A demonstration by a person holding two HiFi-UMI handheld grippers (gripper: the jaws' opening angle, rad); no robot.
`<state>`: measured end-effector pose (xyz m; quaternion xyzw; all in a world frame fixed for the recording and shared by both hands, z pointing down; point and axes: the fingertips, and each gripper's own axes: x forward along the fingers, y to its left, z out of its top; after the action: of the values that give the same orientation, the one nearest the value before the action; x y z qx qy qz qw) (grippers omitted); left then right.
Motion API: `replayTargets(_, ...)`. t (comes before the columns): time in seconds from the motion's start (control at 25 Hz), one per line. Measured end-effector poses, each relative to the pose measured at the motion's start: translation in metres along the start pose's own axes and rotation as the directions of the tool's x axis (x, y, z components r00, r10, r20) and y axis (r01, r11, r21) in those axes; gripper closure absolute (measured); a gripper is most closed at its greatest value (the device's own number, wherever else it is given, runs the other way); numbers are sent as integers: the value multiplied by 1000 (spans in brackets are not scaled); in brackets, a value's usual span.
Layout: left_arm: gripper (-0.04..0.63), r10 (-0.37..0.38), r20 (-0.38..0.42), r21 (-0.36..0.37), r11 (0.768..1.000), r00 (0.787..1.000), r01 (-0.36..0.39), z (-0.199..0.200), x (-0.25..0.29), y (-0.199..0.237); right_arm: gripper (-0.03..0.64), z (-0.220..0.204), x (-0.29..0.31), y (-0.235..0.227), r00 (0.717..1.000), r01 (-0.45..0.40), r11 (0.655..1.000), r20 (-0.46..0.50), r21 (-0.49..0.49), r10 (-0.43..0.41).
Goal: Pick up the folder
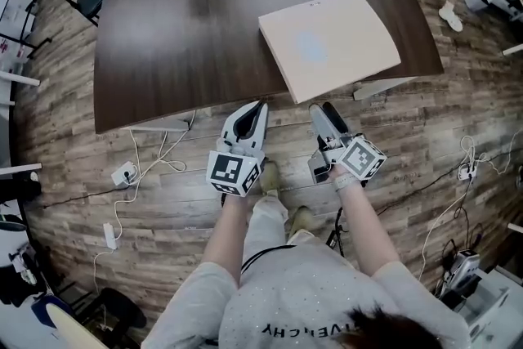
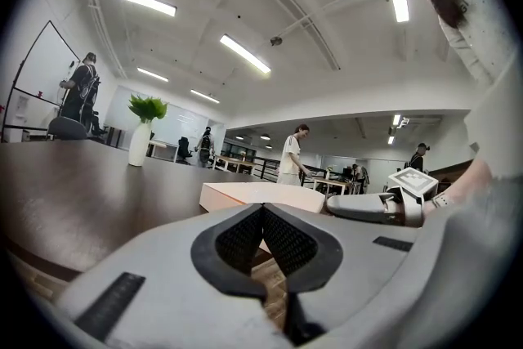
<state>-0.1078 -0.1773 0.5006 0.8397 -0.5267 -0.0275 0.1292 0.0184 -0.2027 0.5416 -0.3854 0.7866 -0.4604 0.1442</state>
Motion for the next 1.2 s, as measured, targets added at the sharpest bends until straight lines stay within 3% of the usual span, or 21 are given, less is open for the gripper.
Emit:
replayTargets(0.16,597,-25,-10,-4,1000,1000,25,-1,13,13,204,15,27,-5,999,-14,998,51,64,11)
replayTargets(0.36,597,-55,-25,-11,998,998,54,-4,18,27,164,11,40,-30,986,132,969,71,210,-150)
replayTargets(0.44,597,-65,-30,-14,998,997,64,-5,20,31,144,12,49,-32,985,129,966,84,226,-151)
replayTargets(0.72,597,-94,-33,-20,995,995,93,-5,31,44,138,16,72,-46,970,178,931,101,320,-221)
replayTargets(0.92,597,-101,-40,-38,994,994,100,-12,36,48,137,10,77,-60,951,258,901,71,348,-300)
replayTargets(1.2,597,-112,-46,-49,993,993,110,-16,37,46,138,6,84,-65,954,227,877,87,424,-288)
